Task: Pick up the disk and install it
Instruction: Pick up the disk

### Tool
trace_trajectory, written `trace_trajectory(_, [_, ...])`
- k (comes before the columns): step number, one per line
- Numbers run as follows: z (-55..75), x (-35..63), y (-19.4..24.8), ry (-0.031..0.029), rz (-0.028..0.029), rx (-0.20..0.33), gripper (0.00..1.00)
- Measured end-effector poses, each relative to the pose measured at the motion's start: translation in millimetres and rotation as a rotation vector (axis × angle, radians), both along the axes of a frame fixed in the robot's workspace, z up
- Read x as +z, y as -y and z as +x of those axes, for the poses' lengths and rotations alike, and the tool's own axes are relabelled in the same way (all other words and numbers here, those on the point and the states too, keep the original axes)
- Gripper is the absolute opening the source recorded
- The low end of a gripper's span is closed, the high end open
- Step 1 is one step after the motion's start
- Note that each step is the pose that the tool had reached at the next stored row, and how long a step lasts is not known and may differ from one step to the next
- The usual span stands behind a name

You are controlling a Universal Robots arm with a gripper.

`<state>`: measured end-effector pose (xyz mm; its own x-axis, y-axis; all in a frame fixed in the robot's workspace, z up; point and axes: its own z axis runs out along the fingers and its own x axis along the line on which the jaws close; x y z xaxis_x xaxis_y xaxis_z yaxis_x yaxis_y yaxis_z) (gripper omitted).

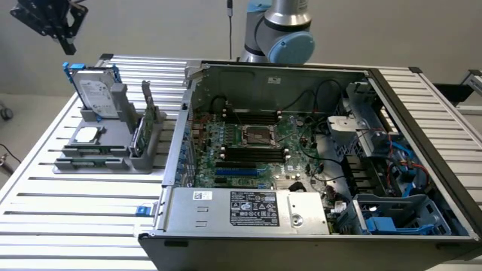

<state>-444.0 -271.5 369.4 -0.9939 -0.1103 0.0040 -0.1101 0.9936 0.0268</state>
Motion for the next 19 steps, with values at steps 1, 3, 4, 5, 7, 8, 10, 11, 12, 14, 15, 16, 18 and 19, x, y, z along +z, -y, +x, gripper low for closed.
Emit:
trace_trajectory(1, [0.0, -0.2, 0.0, 0.0000, 0.0000, 0.018, 0.11])
trace_trajectory(3, [0.0, -0.7, 0.0, 0.0000, 0.0000, 0.054, 0.11])
trace_trajectory(4, [0.0, -0.9, 0.0, 0.0001, 0.0001, 0.072, 0.11])
trace_trajectory(5, [0.0, -1.1, 0.0, 0.0001, 0.0001, 0.091, 0.11])
trace_trajectory(7, [0.0, -1.4, 0.0, 0.0000, 0.0001, 0.127, 0.11])
trace_trajectory(8, [0.0, -1.6, 0.0, 0.0001, 0.0001, 0.146, 0.11])
trace_trajectory(10, [0.0, -2.1, 0.0, 0.0001, 0.0001, 0.182, 0.11])
trace_trajectory(11, [0.0, -2.3, 0.0, 0.0001, 0.0001, 0.199, 0.11])
trace_trajectory(12, [0.0, -2.5, 0.1, 0.0000, 0.0001, 0.218, 0.11])
trace_trajectory(14, [0.0, -3.0, 0.0, 0.0001, 0.0001, 0.255, 0.11])
trace_trajectory(15, [0.0, -3.3, 0.0, 0.0002, 0.0002, 0.273, 0.11])
trace_trajectory(16, [0.0, -3.5, 0.0, 0.0001, 0.0002, 0.291, 0.11])
trace_trajectory(18, [0.0, -3.9, 0.0, -0.0001, 0.0002, 0.327, 0.11])
trace_trajectory(19, [0.0, -4.2, 0.0, 0.0000, 0.0002, 0.345, 0.11])
